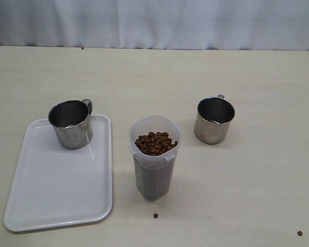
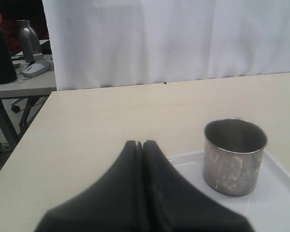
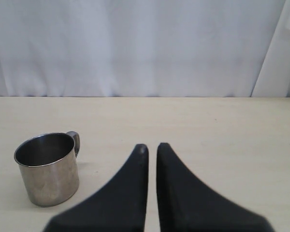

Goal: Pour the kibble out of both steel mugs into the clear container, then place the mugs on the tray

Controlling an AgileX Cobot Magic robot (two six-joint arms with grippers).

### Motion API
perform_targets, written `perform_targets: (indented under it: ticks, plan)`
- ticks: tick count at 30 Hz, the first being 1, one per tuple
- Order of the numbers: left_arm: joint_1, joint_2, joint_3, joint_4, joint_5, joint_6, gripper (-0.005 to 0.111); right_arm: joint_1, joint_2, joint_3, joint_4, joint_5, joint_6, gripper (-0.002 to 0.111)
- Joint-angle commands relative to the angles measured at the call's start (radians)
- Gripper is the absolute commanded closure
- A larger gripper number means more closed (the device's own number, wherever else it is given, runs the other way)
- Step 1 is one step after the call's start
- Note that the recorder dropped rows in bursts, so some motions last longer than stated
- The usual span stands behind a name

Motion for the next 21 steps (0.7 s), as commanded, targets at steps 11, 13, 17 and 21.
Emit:
perform_targets:
  ticks: [11,13,17,21]
  plan:
    - [-0.006,-0.003,0.003,0.001,-0.002,-0.006,0.107,-0.005,-0.004,0.003,-0.003,-0.091,-0.009,0.103]
    - [-0.006,-0.003,0.003,0.001,-0.002,-0.006,0.107,-0.005,-0.004,0.003,-0.003,-0.122,-0.009,0.103]
    - [-0.006,-0.003,0.003,0.005,-0.009,-0.006,0.107,-0.005,-0.004,0.003,-0.003,-0.265,-0.009,0.103]
    - [-0.006,-0.003,0.003,0.005,-0.009,-0.006,0.107,-0.005,-0.004,0.003,0.028,-0.531,0.164,0.103]
